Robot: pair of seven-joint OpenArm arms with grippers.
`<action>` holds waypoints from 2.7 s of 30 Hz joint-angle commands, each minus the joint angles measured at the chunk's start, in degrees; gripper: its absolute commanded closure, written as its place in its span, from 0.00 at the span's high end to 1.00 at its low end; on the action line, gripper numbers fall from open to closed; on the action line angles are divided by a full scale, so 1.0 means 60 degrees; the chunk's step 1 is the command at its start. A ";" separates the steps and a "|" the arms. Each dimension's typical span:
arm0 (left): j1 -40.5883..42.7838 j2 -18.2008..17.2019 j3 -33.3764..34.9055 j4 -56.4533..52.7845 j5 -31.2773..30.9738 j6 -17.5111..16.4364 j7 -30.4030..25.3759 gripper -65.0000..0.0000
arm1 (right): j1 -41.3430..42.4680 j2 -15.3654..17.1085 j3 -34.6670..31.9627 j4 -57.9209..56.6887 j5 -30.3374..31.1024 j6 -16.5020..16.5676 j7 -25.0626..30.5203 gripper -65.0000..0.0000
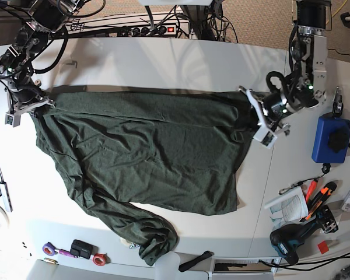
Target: Layout the t-shirt on the table in an organized manner, then fold the t-shirt properly
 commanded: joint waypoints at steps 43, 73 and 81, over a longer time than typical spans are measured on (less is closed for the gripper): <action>0.2521 -0.0597 0.1632 0.1475 0.3129 0.2215 0.0324 0.00 | -0.1931 0.0954 0.0040 -0.2605 0.1126 0.0251 0.0539 0.00; 0.3289 -0.0812 0.1504 0.1537 0.3330 0.2867 0.0353 0.00 | -0.2907 0.1406 0.0062 -0.2605 0.3075 0.0251 -0.0714 0.00; 0.3078 -0.0812 0.1508 0.1588 0.3289 0.3344 0.0288 0.00 | -0.2798 0.1406 0.0098 -0.2605 0.3388 0.0251 -0.0747 0.00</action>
